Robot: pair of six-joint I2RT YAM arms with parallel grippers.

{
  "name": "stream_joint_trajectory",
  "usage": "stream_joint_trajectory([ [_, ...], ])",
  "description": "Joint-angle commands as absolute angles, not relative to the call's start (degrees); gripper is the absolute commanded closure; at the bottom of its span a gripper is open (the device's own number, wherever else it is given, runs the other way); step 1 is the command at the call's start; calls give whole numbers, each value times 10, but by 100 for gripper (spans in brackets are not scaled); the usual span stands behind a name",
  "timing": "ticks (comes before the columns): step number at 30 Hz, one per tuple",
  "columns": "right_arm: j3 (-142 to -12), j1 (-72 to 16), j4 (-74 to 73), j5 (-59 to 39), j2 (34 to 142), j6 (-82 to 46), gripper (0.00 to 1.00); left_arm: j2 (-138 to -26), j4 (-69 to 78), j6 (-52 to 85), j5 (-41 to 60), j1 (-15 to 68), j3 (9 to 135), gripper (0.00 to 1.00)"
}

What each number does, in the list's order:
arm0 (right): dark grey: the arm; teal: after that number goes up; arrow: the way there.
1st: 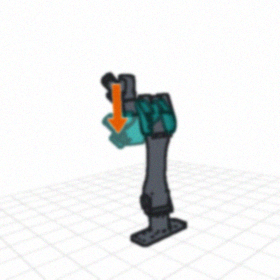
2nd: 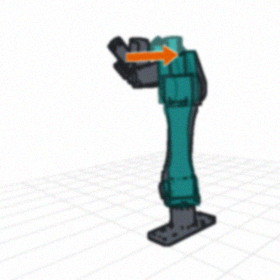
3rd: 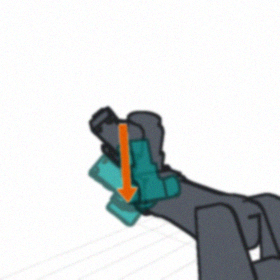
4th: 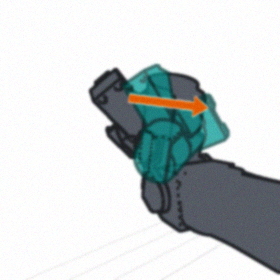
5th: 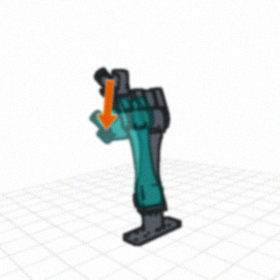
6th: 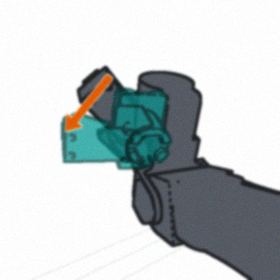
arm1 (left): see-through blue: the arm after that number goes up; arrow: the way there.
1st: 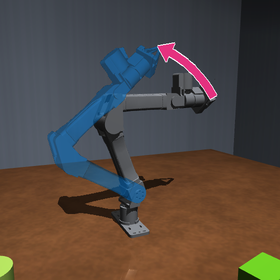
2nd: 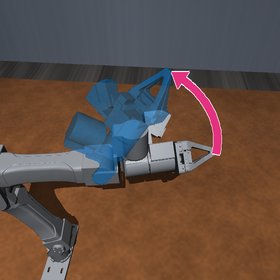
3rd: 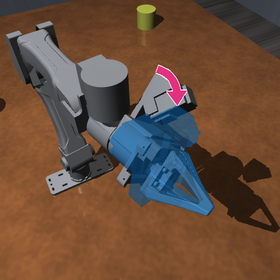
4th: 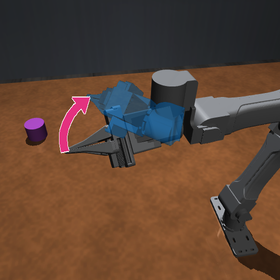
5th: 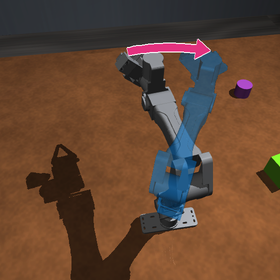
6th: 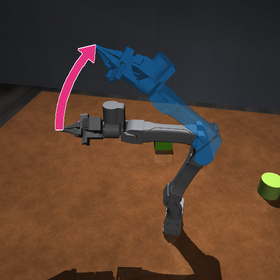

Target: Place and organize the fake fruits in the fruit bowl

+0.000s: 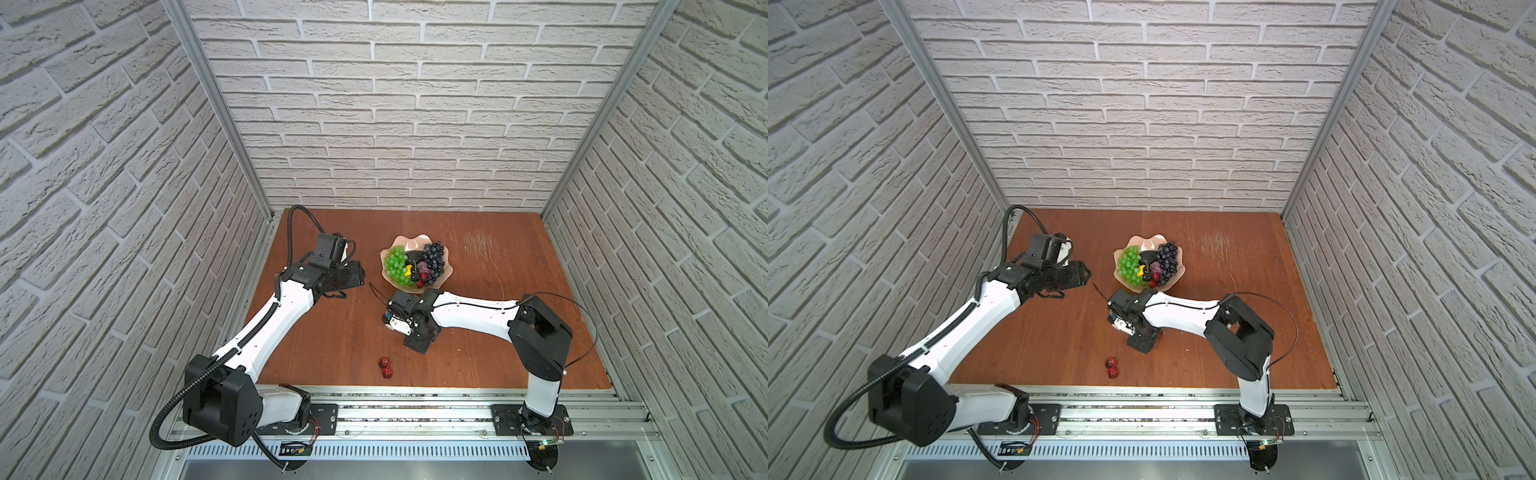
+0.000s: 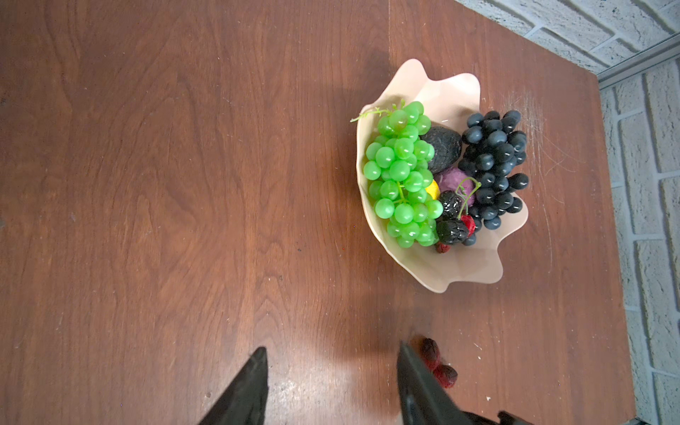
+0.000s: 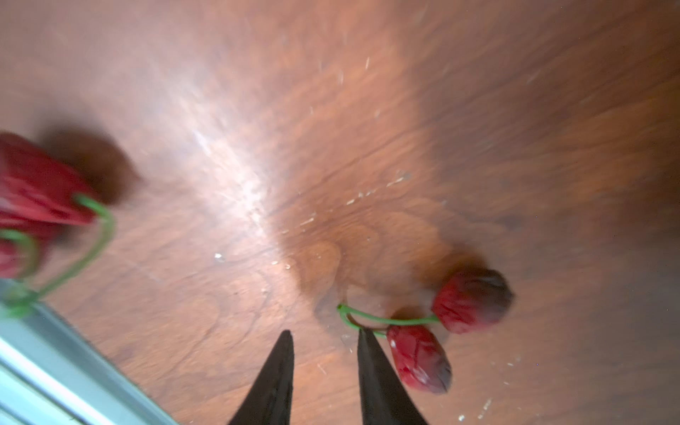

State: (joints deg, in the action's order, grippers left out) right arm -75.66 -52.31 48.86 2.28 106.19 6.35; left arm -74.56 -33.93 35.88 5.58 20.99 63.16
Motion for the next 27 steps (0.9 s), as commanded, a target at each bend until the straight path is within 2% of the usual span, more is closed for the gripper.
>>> stream_joint_trajectory([
  [1, -783, -519, 503, 21, 1034, 69, 66, -738, -338, 361, 53, 206, 635, 43],
  [16, -754, -485, 502, 50, 1080, 62, 63, -744, -340, 360, 55, 206, 638, 43],
  [27, -735, -488, 486, 25, 1082, 59, 66, -746, -341, 361, 54, 206, 640, 43],
])
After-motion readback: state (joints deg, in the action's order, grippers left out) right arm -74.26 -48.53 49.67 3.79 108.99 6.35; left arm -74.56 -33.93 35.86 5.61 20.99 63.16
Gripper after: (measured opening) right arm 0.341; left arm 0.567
